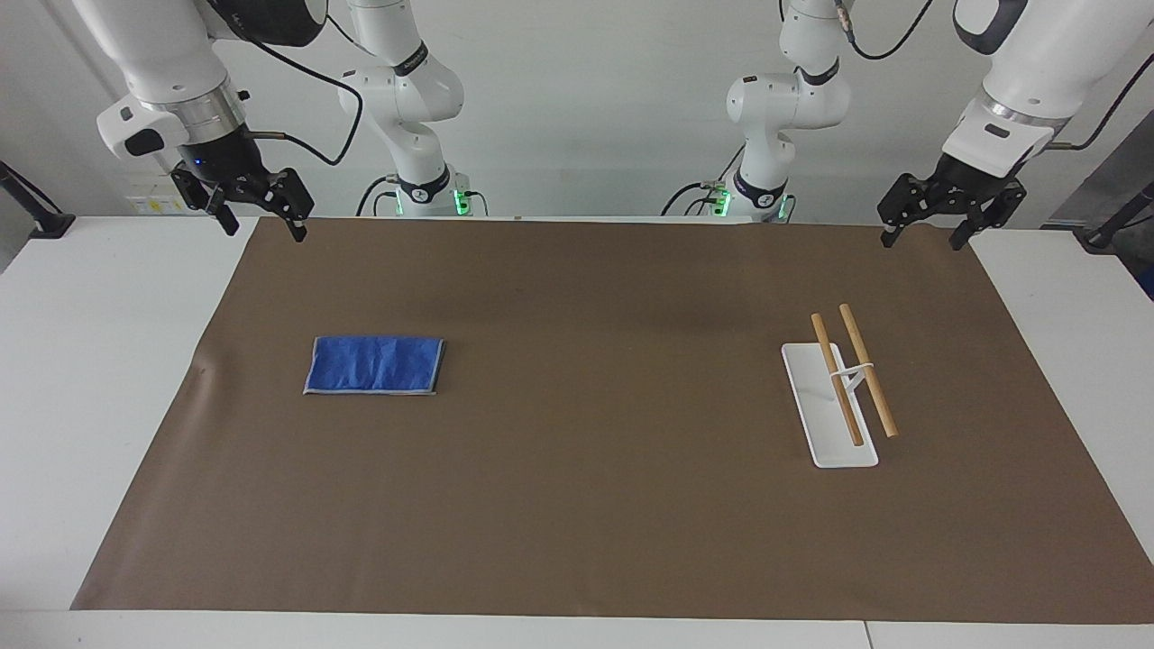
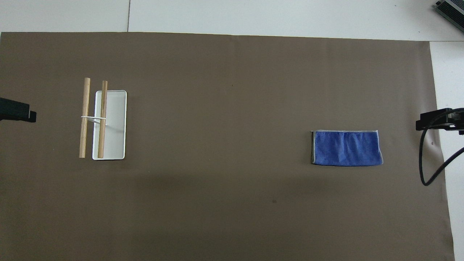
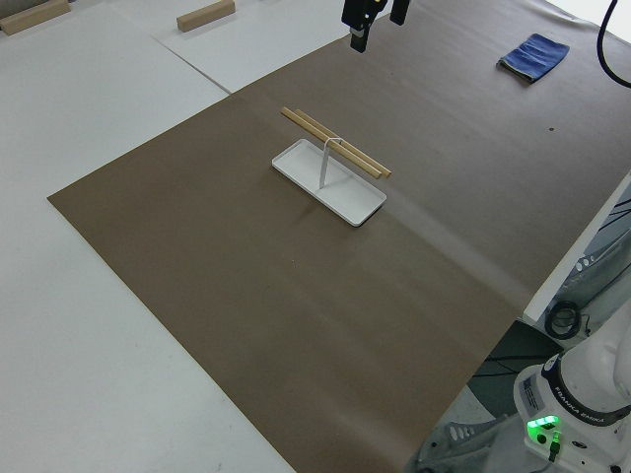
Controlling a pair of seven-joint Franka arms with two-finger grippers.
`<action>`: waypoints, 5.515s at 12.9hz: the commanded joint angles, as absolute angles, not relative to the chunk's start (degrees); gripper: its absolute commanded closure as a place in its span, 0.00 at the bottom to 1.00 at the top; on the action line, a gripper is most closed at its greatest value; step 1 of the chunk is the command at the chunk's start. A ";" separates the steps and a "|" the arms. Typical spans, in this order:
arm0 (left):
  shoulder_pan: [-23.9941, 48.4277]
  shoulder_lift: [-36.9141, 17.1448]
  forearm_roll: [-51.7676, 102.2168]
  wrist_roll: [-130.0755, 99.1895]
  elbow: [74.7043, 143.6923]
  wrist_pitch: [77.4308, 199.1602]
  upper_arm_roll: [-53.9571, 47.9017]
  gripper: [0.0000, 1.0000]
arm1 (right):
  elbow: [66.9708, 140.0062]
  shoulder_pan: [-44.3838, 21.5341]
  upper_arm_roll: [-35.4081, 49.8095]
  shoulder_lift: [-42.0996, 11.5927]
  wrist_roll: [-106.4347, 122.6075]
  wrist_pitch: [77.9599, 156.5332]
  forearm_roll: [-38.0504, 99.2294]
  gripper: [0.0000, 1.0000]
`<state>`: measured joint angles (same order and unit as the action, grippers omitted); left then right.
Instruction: Right arm passes towel to left arm to hang
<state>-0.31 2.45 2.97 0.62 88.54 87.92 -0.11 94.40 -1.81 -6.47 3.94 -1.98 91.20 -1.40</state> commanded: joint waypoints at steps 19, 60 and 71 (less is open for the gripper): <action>-4.04 2.19 2.81 -0.44 88.50 91.67 -3.34 0.00 | 129.63 -0.26 -5.98 -6.67 9.40 142.11 5.36 0.00; -2.20 9.85 25.66 -72.39 114.43 135.08 -11.68 0.00 | 104.76 -18.35 7.73 -6.42 -53.34 144.02 67.92 1.00; -4.04 4.22 25.58 -86.48 119.53 149.33 -27.07 0.00 | 107.31 -22.50 7.82 -5.89 -59.06 149.94 78.31 1.00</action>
<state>-2.79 3.54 24.65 -85.50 118.32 147.72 -25.69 106.02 -22.10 7.44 -6.98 -58.45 148.16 76.90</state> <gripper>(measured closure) 0.000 0.965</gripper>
